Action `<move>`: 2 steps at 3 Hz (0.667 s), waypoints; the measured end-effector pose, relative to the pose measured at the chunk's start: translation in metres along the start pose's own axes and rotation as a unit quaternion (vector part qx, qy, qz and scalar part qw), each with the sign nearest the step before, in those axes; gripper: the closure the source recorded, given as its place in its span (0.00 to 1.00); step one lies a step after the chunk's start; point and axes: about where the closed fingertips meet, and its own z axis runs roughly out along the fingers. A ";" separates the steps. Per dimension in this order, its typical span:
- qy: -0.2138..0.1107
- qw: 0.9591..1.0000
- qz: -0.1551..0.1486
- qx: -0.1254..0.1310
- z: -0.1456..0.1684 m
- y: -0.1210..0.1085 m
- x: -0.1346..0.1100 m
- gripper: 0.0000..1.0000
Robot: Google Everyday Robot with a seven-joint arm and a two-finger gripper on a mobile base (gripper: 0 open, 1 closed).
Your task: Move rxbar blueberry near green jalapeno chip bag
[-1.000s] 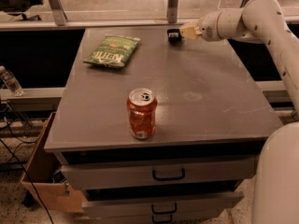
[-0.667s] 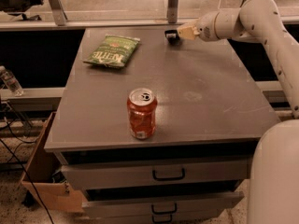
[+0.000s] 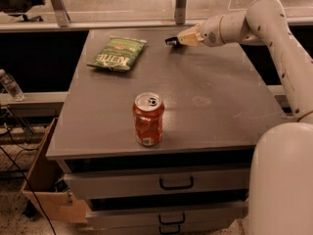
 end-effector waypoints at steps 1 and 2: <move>-0.006 0.998 -0.016 -0.059 0.012 0.024 -0.004 1.00; -0.016 0.992 -0.030 -0.122 0.023 0.052 -0.011 1.00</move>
Offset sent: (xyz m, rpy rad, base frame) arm -0.0438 0.0661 0.0050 0.0523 0.0560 0.4289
